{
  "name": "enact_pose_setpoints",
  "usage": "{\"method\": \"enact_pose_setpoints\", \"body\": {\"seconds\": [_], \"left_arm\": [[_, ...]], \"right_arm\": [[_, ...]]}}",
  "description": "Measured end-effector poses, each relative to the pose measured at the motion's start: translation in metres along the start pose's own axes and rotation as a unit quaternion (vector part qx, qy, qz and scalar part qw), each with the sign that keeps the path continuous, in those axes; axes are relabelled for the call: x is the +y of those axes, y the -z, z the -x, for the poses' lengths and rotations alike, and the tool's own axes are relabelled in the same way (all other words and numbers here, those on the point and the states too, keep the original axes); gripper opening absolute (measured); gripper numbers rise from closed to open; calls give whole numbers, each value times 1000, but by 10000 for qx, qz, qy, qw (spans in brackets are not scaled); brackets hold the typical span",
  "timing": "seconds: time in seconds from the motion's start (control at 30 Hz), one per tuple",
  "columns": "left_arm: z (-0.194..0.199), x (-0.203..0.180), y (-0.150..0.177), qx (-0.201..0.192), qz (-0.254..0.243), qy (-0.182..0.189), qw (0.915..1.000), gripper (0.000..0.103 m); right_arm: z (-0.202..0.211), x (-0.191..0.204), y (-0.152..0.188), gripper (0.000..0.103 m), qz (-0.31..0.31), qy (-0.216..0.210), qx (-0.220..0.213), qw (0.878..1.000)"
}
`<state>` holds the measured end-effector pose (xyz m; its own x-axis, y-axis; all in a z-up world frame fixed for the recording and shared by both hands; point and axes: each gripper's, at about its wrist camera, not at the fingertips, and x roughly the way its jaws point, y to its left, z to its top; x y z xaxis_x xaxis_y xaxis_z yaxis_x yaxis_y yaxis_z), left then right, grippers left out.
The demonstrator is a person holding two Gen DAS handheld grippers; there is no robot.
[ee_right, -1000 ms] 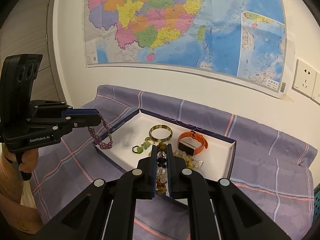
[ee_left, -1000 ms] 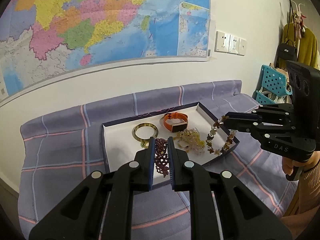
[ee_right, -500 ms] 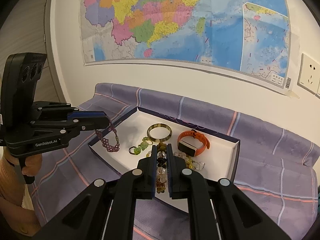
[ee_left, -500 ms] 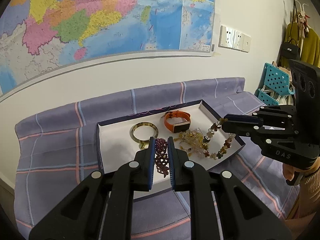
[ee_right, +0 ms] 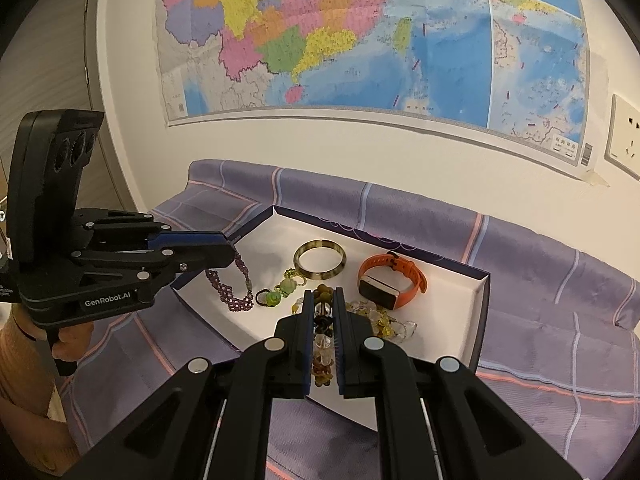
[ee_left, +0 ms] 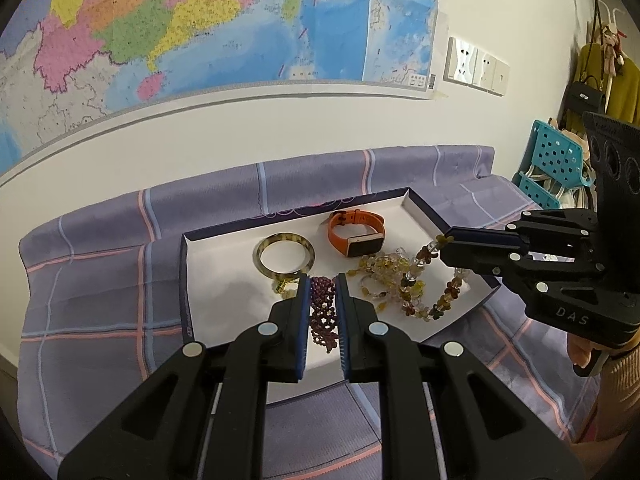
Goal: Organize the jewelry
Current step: 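Lower both bracelets into the tray and open both grippers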
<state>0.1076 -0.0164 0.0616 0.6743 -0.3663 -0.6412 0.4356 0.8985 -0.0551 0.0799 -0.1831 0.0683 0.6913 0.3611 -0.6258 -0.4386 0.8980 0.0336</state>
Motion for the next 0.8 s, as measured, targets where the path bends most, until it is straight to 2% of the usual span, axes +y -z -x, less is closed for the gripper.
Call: {"method": "enact_pose_setpoints", "body": {"seconds": [0.8], "left_arm": [[-32, -3, 10, 368, 139, 55, 9992, 13]], "right_arm": [[-20, -3, 6, 7, -23, -128, 223, 9997]]}}
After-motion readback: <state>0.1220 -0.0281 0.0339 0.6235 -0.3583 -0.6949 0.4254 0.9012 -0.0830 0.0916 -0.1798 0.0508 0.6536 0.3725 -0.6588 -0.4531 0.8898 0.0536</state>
